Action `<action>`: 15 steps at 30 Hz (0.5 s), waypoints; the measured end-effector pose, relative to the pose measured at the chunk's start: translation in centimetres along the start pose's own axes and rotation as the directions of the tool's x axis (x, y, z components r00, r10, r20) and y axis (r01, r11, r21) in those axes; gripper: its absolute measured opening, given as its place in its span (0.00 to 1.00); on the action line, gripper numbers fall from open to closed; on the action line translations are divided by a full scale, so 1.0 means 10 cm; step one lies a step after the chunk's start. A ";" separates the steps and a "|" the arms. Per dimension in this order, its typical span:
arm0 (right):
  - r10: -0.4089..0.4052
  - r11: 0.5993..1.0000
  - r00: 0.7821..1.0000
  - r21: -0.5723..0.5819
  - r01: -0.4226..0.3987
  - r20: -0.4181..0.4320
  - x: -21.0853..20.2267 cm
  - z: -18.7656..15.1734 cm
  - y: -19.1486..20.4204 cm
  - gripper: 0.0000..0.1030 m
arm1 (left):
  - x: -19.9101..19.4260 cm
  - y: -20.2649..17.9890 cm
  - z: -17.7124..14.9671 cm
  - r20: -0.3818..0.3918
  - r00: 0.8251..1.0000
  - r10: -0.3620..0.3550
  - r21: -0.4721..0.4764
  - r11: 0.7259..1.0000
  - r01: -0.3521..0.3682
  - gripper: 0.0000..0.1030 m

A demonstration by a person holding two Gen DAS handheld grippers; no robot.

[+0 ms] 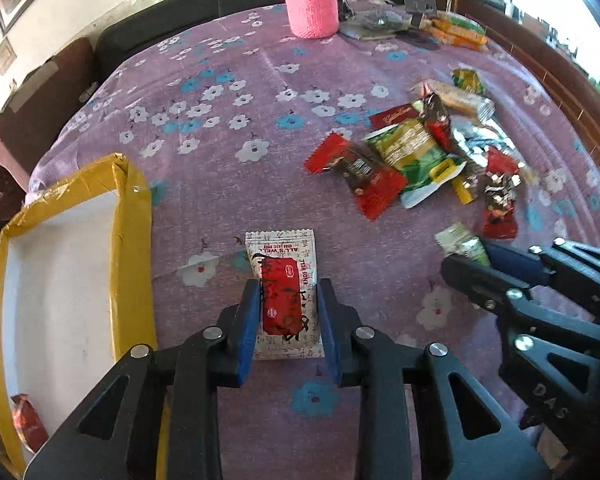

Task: Organize snacks
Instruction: 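Grasp the white sachet packet with the left gripper while the right grasps a green-wrapped candy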

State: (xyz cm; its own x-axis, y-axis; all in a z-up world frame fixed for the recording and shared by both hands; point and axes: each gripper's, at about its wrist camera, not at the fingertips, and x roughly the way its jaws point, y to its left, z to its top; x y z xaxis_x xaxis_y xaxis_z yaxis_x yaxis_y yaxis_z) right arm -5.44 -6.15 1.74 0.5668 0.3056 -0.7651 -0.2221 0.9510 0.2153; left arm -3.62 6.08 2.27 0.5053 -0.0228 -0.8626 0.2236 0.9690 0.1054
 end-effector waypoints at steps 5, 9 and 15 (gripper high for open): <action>0.048 0.998 0.999 0.033 -0.048 0.019 -0.04 0.01 -0.05 0.21 | -0.30 0.05 -0.03 0.064 0.996 -0.063 -0.045 0.997 0.066 0.24; 0.092 0.994 0.994 0.049 -0.094 0.053 -0.11 0.03 -0.07 0.20 | -0.61 0.28 -0.13 0.129 0.986 -0.106 -0.123 0.985 0.122 0.24; 0.109 0.993 0.993 0.042 -0.111 0.050 -0.08 0.01 -0.01 0.20 | -0.87 0.87 -0.37 0.185 0.981 -0.052 -0.251 0.963 0.098 0.25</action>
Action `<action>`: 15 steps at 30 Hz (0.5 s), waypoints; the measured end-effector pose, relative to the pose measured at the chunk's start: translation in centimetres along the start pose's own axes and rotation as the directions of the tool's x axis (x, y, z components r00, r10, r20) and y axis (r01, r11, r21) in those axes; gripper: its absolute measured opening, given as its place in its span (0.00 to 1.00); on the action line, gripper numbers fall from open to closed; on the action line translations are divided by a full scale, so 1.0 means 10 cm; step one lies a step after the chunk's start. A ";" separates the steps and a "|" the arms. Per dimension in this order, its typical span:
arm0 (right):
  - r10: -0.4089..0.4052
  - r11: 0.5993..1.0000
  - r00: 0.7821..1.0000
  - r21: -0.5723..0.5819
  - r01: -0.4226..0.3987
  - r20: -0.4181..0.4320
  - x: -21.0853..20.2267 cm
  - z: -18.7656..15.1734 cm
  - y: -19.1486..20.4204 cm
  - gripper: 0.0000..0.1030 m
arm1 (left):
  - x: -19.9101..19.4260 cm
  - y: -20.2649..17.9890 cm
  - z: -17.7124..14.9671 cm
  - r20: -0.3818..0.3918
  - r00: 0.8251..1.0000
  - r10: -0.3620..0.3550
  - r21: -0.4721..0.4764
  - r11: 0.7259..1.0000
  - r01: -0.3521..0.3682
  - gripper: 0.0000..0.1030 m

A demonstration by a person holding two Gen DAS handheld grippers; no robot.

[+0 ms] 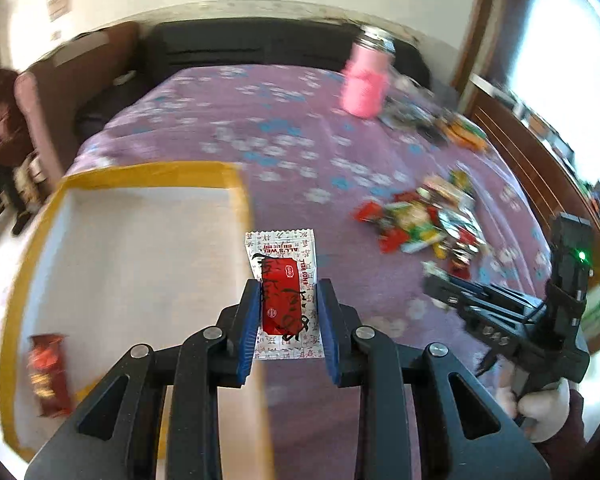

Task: Organize snacks
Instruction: 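Grasp the white sachet packet with the left gripper while the right grasps a green-wrapped candy, then carry both items over the tray and open both grippers to release them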

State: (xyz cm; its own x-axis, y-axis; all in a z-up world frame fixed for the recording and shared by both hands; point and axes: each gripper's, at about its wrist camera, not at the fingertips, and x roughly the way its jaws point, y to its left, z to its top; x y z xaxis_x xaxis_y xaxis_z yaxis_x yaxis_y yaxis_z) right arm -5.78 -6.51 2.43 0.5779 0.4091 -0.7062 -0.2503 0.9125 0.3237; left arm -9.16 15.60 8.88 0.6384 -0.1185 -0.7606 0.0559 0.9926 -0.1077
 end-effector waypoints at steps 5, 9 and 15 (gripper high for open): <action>0.017 1.000 1.000 -0.017 -0.017 -0.006 -0.05 0.02 0.18 0.20 | -0.15 0.68 -0.10 0.022 0.997 0.069 -0.123 0.990 -0.066 0.25; 0.066 0.997 0.998 -0.050 -0.067 -0.025 -0.11 0.08 0.53 0.20 | -0.16 1.11 -0.24 0.017 0.997 0.082 -0.215 0.974 -0.076 0.25; 0.131 0.979 0.987 -0.145 -0.144 -0.093 0.02 0.18 1.27 0.20 | -0.09 1.36 -0.32 0.006 0.997 0.082 -0.244 0.967 -0.078 0.25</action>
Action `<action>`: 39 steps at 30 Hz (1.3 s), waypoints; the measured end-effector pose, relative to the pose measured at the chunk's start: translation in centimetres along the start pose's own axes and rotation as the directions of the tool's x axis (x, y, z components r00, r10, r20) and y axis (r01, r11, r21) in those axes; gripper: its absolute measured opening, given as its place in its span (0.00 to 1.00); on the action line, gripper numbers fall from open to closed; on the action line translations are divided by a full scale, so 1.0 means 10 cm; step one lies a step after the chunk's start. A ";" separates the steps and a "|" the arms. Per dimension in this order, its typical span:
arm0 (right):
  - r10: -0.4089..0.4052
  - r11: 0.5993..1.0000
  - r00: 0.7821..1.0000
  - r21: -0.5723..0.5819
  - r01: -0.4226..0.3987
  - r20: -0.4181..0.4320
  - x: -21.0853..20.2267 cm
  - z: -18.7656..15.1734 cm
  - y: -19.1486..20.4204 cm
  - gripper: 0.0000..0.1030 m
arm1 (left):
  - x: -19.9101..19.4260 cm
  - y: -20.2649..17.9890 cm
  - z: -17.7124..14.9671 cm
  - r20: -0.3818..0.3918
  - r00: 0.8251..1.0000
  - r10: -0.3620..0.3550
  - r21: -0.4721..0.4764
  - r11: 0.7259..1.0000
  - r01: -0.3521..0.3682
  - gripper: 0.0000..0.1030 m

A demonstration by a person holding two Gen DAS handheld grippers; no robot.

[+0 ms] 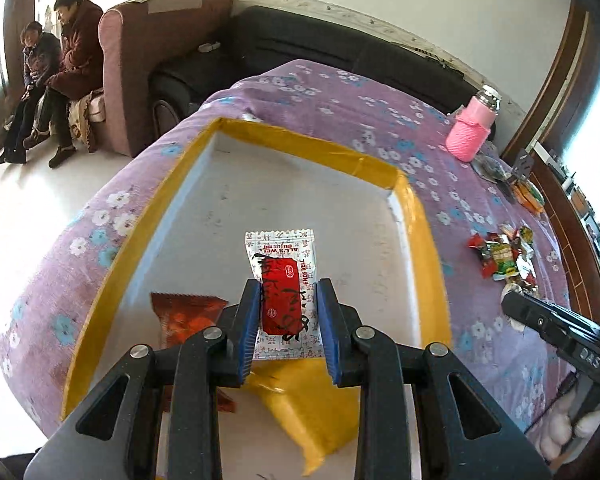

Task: Organize snacks
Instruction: 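Carry both items over the tray and open both grippers to release them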

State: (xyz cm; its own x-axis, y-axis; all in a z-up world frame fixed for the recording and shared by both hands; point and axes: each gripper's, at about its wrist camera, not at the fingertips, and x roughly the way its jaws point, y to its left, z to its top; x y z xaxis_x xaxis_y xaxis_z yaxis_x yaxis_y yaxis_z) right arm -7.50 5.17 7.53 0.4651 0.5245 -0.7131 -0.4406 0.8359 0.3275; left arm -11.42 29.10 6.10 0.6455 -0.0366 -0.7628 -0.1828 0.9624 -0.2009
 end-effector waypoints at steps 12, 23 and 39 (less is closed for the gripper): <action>-0.006 0.996 0.981 -0.093 -0.012 -0.194 0.99 -0.02 0.79 0.20 | 0.18 0.21 0.06 -0.038 0.999 0.013 0.002 1.000 -0.013 0.26; -0.020 0.991 0.983 -0.135 -0.005 -0.182 0.99 -0.08 0.94 0.25 | 0.09 0.33 0.07 -0.028 0.999 -0.031 -0.081 0.996 0.028 0.35; 0.017 1.000 0.999 -0.022 -0.018 -0.039 0.37 -0.18 0.50 0.48 | -0.35 -0.08 0.05 0.048 0.966 -0.254 -0.157 0.953 0.258 0.67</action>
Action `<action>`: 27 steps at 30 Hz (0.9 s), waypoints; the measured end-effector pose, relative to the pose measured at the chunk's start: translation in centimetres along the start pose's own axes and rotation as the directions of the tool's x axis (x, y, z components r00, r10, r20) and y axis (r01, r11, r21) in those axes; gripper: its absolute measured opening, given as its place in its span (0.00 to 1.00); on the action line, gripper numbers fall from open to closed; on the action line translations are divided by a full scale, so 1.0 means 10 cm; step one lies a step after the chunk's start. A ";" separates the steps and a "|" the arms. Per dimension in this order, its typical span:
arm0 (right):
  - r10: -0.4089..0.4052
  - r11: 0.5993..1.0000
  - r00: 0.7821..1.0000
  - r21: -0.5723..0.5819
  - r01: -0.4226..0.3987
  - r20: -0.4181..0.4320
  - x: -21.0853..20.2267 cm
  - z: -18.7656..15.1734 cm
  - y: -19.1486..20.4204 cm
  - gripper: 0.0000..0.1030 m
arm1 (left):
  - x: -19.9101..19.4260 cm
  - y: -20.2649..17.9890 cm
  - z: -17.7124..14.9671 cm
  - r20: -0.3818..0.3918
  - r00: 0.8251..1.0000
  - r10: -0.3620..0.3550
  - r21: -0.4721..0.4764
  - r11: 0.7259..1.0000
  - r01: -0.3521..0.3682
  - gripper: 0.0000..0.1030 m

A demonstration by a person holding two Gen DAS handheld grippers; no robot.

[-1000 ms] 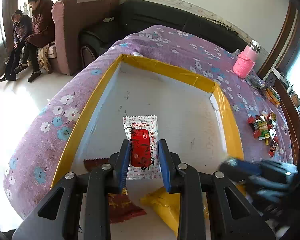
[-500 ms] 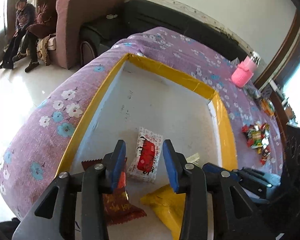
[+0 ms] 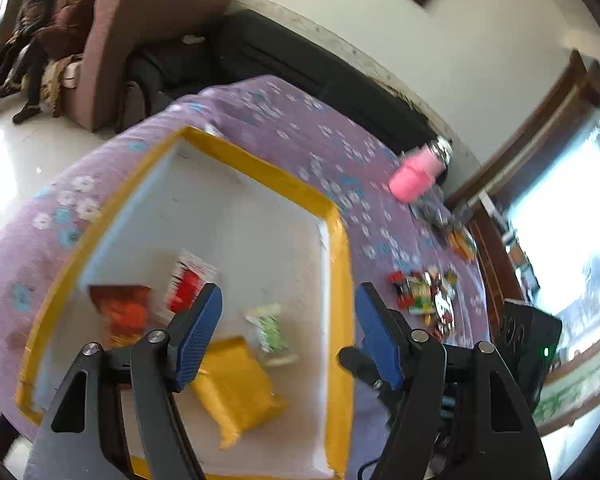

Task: Organize snacks
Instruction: 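Carry both items over the tray and open both grippers to release them, then grasp a red-wrapped candy with the left gripper while the right grasps another red candy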

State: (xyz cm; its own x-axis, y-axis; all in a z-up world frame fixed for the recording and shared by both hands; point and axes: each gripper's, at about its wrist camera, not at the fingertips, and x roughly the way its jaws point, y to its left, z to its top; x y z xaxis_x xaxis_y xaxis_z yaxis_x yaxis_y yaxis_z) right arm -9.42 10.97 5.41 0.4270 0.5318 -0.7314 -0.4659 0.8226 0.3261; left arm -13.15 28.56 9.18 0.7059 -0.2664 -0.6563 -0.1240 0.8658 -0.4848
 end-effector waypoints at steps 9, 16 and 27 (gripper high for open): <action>-0.134 0.958 0.988 0.267 0.108 0.081 -0.63 -0.13 -1.33 0.51 | 0.18 -0.55 -0.21 -0.079 0.997 -0.004 0.135 0.991 0.015 0.67; -0.304 0.883 0.945 0.408 0.233 0.118 -1.00 -0.18 -2.12 0.51 | 0.27 -0.79 -0.35 -0.125 0.992 -0.022 0.196 0.979 0.046 0.67; -0.386 0.867 0.920 0.366 0.339 0.063 -0.59 -0.14 -2.28 0.46 | 0.33 -0.94 -0.44 -0.152 0.988 -0.008 0.227 0.973 0.042 0.67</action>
State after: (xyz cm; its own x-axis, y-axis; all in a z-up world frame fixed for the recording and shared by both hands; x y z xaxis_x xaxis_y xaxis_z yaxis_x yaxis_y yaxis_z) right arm -2.37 -11.18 1.48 0.6214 0.1847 -0.7614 0.0240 0.9669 0.2541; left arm -12.72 17.74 9.04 0.5928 -0.3341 -0.7328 0.0674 0.9273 -0.3683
